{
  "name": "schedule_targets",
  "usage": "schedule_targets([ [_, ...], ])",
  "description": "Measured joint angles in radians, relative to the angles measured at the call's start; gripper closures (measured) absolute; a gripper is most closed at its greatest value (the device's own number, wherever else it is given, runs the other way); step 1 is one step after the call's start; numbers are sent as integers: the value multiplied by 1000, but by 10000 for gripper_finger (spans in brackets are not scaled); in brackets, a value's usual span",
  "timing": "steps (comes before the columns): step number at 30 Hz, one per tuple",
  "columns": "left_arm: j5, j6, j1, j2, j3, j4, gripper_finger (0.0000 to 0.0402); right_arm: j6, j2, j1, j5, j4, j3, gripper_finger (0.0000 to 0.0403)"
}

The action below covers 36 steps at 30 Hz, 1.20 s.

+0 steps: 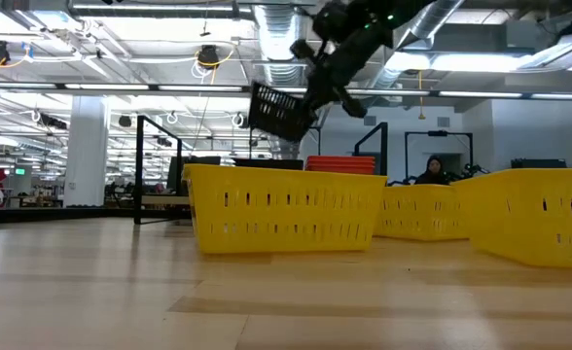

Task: Stack baskets on shelf by color
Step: Stack the black bin on top of the black bins on the shelf

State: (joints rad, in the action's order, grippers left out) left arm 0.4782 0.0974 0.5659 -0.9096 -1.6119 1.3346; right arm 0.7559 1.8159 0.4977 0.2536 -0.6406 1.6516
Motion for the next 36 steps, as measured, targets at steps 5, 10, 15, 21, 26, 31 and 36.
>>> schedule_targets([
  [5,0,5,0,0,0,0,242,-50,112,-14,-8,-66,124,400],
  [10,1,14,0,-9,0,1,242,-61,201,-6,10,-120,230,400],
  [15,0,20,0,-9,0,3,242,-64,237,4,-71,-231,272,400],
  [21,1,20,0,-9,0,3,242,-17,235,3,-125,-259,274,400],
  [26,1,20,0,-9,0,3,242,-5,235,0,-139,-255,274,400],
  [31,2,20,0,-9,0,3,242,-43,235,0,-125,-257,274,400],
  [36,3,20,0,-9,0,3,242,-26,235,-1,-122,-272,274,400],
])
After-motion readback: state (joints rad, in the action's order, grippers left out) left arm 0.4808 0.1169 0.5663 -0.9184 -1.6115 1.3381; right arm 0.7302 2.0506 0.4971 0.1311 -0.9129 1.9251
